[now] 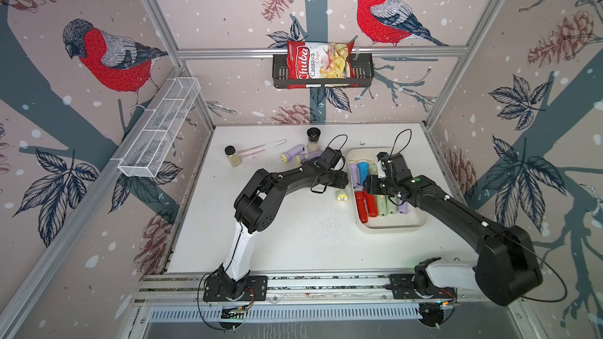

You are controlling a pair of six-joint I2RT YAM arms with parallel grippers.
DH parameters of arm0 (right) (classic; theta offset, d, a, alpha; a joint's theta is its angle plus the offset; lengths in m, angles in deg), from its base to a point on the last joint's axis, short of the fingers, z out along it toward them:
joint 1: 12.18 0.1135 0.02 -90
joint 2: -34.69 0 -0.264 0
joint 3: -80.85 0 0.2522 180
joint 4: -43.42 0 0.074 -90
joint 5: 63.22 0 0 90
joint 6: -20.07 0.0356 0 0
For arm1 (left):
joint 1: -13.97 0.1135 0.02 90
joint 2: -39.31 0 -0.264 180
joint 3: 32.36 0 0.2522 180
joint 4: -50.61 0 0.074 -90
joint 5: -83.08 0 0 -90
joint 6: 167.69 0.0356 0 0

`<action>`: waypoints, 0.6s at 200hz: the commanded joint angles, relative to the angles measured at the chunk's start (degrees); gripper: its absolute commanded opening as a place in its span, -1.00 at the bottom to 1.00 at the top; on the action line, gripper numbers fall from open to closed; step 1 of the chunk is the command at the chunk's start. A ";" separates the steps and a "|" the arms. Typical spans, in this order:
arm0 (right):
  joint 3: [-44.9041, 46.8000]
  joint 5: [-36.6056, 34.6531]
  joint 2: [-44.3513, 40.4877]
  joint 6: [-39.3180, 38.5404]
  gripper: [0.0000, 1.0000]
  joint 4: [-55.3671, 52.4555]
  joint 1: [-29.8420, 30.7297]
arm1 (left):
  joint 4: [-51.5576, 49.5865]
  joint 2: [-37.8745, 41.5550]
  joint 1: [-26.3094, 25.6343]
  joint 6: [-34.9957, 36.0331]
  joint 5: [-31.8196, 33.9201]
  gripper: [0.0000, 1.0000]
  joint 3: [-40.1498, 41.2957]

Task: Put the flashlights into the storage boxes
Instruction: Move the flashlight at the center of the board.

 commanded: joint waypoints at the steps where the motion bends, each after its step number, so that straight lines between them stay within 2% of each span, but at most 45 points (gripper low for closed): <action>1: 0.60 0.97 -0.72 -0.62 0.24 1.70 -0.59 | -4.13 -1.45 -0.31 1.17 2.31 0.24 -2.01; 47: 1.17 0.84 -0.78 -1.56 0.24 1.61 -1.09 | -8.60 -4.50 -0.39 2.82 3.43 0.18 -6.21; 120: 1.40 0.04 -1.63 -1.95 0.23 1.52 -1.22 | -11.83 -3.36 -0.38 6.56 3.16 0.03 -6.00</action>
